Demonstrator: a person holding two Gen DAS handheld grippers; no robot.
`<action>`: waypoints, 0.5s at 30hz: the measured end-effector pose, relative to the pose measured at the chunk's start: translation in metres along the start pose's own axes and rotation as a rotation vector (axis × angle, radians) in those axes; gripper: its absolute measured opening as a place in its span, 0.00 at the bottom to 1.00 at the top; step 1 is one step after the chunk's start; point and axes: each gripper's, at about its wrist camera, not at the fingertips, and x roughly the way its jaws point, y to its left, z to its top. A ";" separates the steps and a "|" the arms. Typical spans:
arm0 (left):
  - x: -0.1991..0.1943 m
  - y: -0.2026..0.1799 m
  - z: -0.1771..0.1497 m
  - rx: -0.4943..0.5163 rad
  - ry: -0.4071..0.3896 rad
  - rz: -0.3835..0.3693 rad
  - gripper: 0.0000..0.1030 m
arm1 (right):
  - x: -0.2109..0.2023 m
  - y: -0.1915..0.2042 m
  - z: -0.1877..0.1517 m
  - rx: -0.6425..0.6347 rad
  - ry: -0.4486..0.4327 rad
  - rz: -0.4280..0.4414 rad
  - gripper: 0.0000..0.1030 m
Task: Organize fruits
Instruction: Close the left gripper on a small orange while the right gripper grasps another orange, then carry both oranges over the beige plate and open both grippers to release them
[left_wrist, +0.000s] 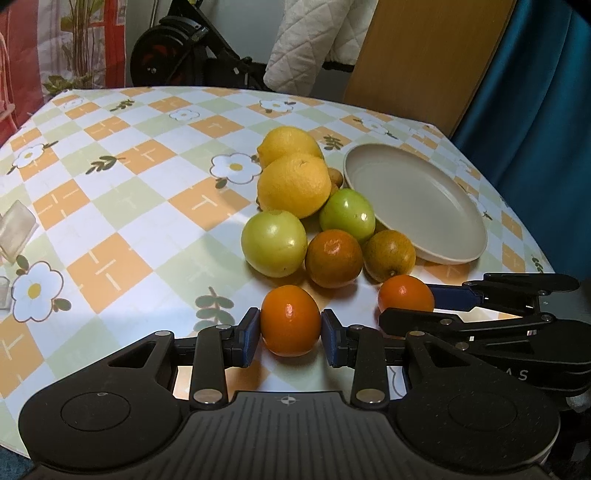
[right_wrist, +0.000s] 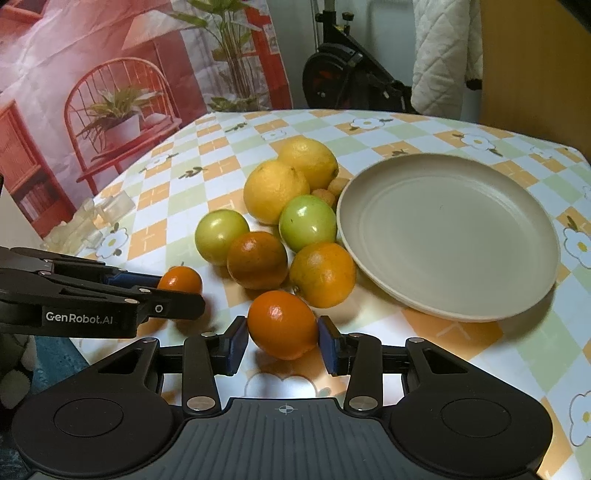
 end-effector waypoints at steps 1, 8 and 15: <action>-0.001 0.000 0.000 0.002 -0.003 0.000 0.36 | -0.001 0.000 0.000 -0.001 -0.002 0.001 0.36; -0.015 -0.006 0.001 0.020 -0.037 0.009 0.36 | -0.015 0.000 -0.002 0.011 -0.023 0.002 0.36; -0.030 -0.013 0.011 0.068 -0.080 0.027 0.36 | -0.034 -0.007 0.004 0.032 -0.086 -0.018 0.36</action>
